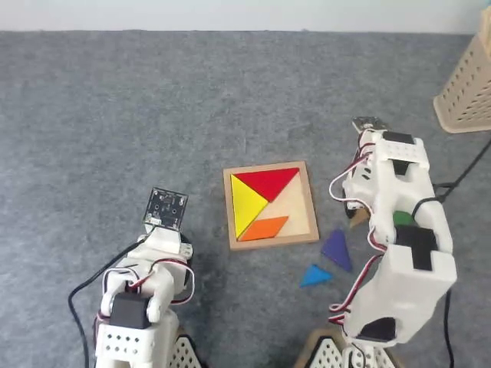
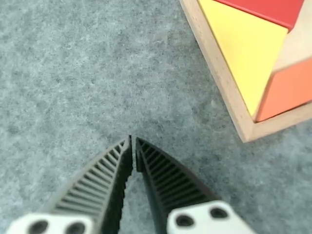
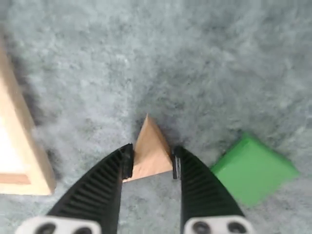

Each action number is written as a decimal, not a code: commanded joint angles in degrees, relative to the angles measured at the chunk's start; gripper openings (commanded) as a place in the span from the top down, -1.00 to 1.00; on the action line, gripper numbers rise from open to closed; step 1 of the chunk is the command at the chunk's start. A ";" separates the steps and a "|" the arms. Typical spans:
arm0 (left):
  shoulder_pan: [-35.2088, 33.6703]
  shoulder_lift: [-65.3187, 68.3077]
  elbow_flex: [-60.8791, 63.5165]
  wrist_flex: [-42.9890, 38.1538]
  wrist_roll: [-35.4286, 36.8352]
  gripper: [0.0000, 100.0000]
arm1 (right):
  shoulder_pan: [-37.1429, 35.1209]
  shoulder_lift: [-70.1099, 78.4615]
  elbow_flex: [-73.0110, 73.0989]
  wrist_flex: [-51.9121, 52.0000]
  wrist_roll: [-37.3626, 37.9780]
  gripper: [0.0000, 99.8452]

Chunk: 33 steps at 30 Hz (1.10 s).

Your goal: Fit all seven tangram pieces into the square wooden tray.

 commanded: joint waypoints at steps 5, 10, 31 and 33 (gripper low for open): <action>-0.09 -1.23 -1.10 0.35 0.35 0.98 | -13.41 -13.76 -2.46 2.51 1.93 0.94; -0.09 -1.23 -1.10 0.35 0.35 0.98 | -26.59 -15.16 -6.07 2.68 11.78 0.94; -0.09 -1.23 -1.10 0.35 0.35 0.98 | -32.31 -1.45 -11.78 2.15 51.25 0.94; -0.09 -1.23 -1.10 0.35 0.35 0.98 | -32.57 -1.10 -11.69 1.89 54.59 0.94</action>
